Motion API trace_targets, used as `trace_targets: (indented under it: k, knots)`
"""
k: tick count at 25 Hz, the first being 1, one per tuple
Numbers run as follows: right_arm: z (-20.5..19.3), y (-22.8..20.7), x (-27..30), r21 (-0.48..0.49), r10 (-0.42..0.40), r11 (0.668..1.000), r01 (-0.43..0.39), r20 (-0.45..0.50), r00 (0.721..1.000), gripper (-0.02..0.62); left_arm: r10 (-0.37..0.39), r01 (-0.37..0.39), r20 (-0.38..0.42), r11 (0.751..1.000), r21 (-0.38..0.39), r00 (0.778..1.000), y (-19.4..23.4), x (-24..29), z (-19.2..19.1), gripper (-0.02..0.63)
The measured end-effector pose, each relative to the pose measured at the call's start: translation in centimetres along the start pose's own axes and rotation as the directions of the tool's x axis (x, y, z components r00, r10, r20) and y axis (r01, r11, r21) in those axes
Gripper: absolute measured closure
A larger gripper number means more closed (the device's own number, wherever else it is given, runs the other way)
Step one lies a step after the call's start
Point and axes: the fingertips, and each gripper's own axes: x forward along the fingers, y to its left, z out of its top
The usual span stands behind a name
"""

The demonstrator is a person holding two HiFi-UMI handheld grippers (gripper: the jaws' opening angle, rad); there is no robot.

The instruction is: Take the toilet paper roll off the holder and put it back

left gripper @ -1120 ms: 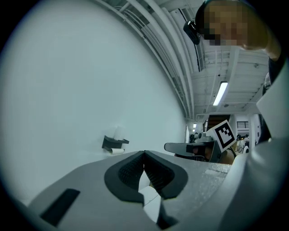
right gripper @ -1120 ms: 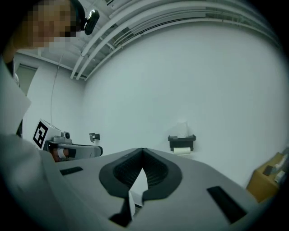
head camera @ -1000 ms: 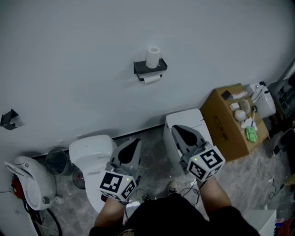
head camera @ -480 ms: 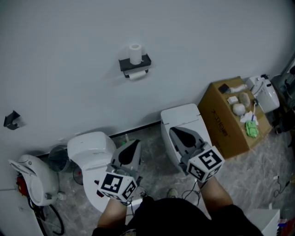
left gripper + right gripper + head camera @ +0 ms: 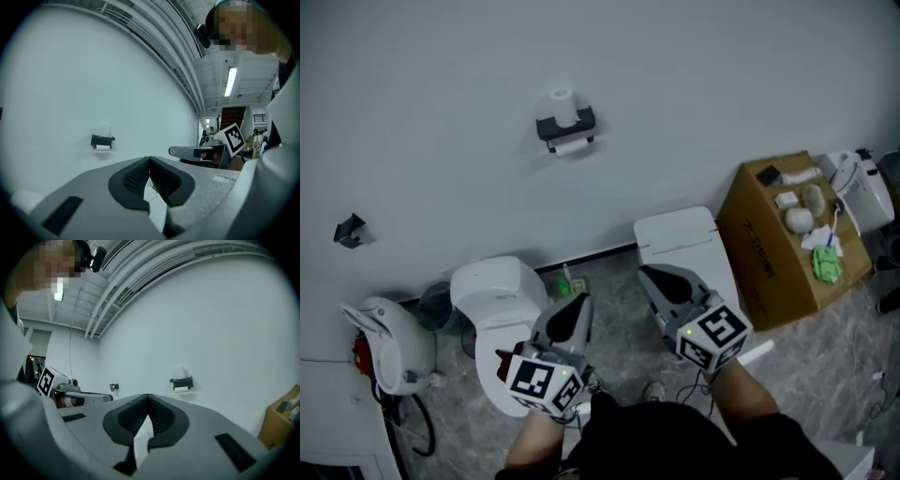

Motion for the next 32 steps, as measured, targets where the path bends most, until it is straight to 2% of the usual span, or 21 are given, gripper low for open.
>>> trace_targets:
  k: [4,11,32]
  knots:
    - [-0.3,0.3,-2.0,-0.009,0.038,0.999,-0.038,-0.003,0.999,0.597,0.02,-0.02,-0.002,1.0,0.0,1.0,-2.3,-0.2,-0.5,0.601]
    - [0.0,0.6,-4.6,-0.003,0.04,0.999,-0.04,0.021,0.999,0.597,0.012,-0.012,0.002,1.0,0.019,1.0,-4.8,-0.6,-0.5,0.601]
    - [-0.6,2.3,-7.2,-0.007,0.06,0.998,-0.06,0.016,0.998,0.597,0.025,-0.025,0.015,1.0,0.011,1.0,-7.0,-2.5,-1.3,0.601]
